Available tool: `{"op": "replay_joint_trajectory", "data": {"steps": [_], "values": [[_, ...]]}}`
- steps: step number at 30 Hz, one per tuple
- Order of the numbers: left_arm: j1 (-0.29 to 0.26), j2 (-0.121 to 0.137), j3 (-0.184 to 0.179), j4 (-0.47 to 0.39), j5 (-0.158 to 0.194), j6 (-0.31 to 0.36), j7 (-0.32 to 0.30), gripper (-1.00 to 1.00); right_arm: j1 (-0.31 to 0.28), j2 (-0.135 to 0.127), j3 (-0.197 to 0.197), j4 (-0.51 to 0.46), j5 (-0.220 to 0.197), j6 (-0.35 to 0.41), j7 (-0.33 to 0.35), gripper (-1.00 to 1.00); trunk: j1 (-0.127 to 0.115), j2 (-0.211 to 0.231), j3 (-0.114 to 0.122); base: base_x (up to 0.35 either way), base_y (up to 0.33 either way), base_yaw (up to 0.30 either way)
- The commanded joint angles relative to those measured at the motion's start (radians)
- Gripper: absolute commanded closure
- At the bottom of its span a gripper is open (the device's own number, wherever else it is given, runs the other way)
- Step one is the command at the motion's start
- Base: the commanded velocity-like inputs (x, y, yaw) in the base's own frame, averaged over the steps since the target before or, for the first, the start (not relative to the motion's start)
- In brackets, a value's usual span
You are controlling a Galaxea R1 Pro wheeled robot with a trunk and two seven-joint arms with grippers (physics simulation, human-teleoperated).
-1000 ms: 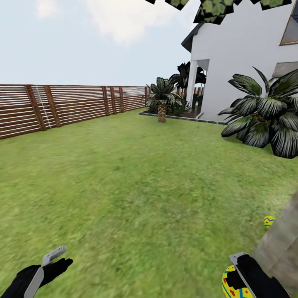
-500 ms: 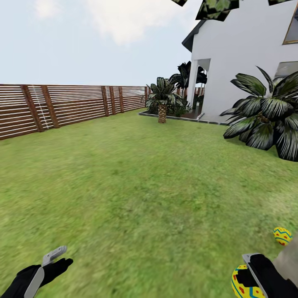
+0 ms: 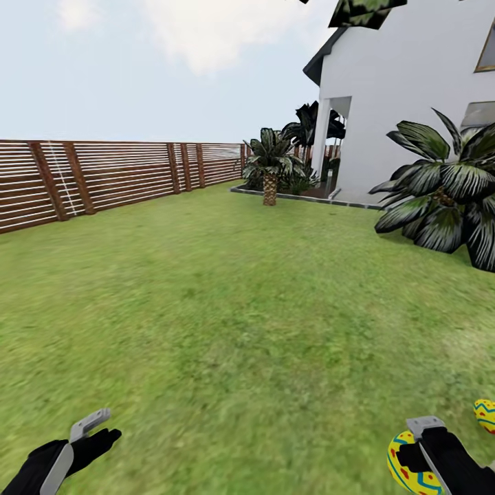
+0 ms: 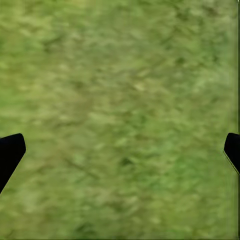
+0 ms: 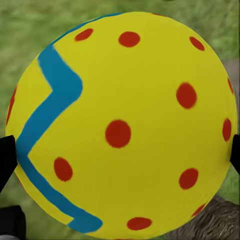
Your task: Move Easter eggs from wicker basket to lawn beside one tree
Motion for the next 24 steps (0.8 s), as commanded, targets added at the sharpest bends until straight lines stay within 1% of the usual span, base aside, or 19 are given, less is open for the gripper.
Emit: {"op": "replay_joint_trajectory", "data": {"steps": [1, 9, 21, 23, 24], "values": [[-0.001, 0.000, 0.005, -0.001, 0.002, 0.006, -0.005, -1.00, -0.001, 0.000, -0.001, 0.000, 0.010, 0.004, 0.010, 1.00, 0.001, -0.001, -0.001, 0.125, 0.000, 0.000], [-0.001, 0.000, 0.007, -0.003, 0.003, 0.006, -0.006, -1.00, -0.001, 0.000, 0.000, 0.000, 0.008, 0.003, 0.012, 1.00, 0.001, -0.001, -0.001, 0.015, 0.000, 0.000], [-0.001, 0.001, 0.008, -0.002, 0.002, 0.013, -0.004, -1.00, -0.001, 0.001, 0.000, -0.001, 0.008, 0.000, 0.011, 1.00, 0.047, -0.085, -0.039, 0.000, 0.000, 0.000], [-0.001, 0.008, 0.008, -0.006, 0.000, 0.013, -0.005, -1.00, -0.001, 0.006, 0.005, 0.000, 0.009, -0.001, 0.010, 1.00, 0.054, -0.099, -0.045, 0.000, 0.000, 0.000], [-0.001, 0.019, 0.008, -0.022, -0.001, 0.012, -0.004, -1.00, -0.001, 0.010, 0.008, 0.001, 0.011, -0.002, 0.009, 1.00, 0.058, -0.106, -0.048, 0.000, 0.000, 0.000]]}}
